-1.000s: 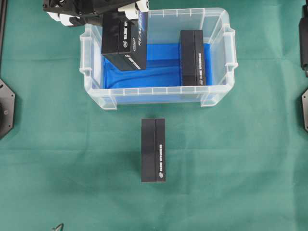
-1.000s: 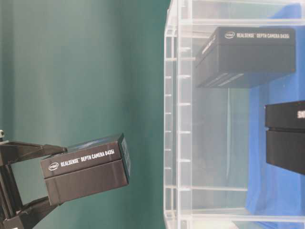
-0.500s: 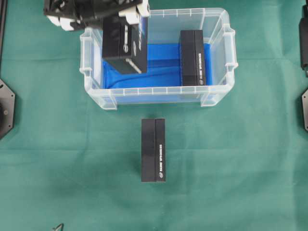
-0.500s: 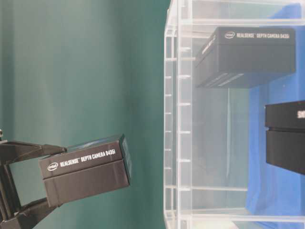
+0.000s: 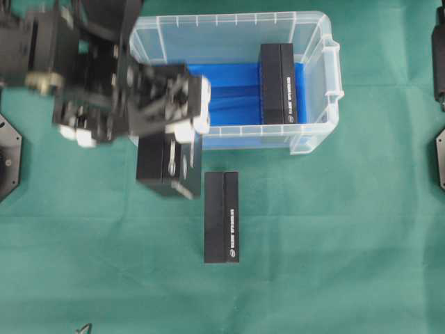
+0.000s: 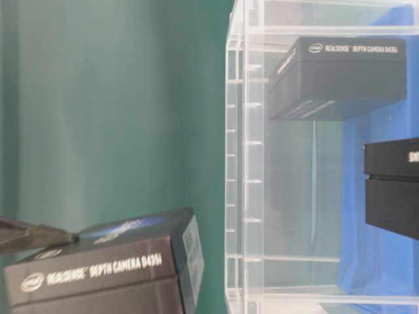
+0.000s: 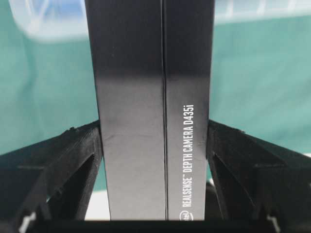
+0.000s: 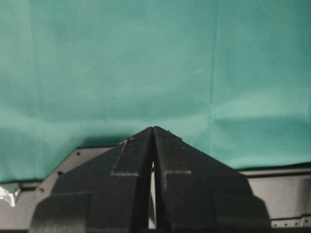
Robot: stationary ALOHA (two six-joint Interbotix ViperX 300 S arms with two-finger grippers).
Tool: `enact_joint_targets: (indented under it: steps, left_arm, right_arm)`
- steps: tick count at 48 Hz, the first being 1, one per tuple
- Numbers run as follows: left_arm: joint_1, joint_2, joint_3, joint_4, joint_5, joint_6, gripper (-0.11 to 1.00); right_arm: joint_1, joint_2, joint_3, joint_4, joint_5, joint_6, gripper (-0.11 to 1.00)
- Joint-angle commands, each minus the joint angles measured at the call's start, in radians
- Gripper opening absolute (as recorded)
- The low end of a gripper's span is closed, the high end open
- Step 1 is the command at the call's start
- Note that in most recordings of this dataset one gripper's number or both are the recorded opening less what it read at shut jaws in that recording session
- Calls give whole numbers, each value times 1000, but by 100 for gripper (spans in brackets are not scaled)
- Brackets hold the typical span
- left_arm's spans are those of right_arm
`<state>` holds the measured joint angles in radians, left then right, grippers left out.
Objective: Take the box out of the case with the left arm.
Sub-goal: 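Carry the box forward and lower it onto the table left of the first box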
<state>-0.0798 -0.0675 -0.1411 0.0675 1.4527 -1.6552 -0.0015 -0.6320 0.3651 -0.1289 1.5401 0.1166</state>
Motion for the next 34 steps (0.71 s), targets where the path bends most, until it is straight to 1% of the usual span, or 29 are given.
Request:
enact_joint_targets:
  steps: [1,8,12,17,21,34]
  left_arm:
    - [-49,-35,-11,11,2,-43,62]
    - [-133,-26,-17,11,2,-147,62]
    - [-173,-23,-17,11,8,-190,62]
    - [-204,-20,-17,11,26,-233,62]
    - [-213,-20,-17,11,37,-252,62]
    - [-210,-14,-11,12,37,-252,62]
  right_arm:
    - [-2,2,-5,-3,-14,-2,0]
    - [0,2,0,-3,-26,-2,0]
    - [0,2,-2,-3,-26,-2,0]
    - [0,2,0,-3,-26,0,0]
    - [0,2,0,-3,-26,0,0]
    - [0,2,-2,-3,-26,0,0]
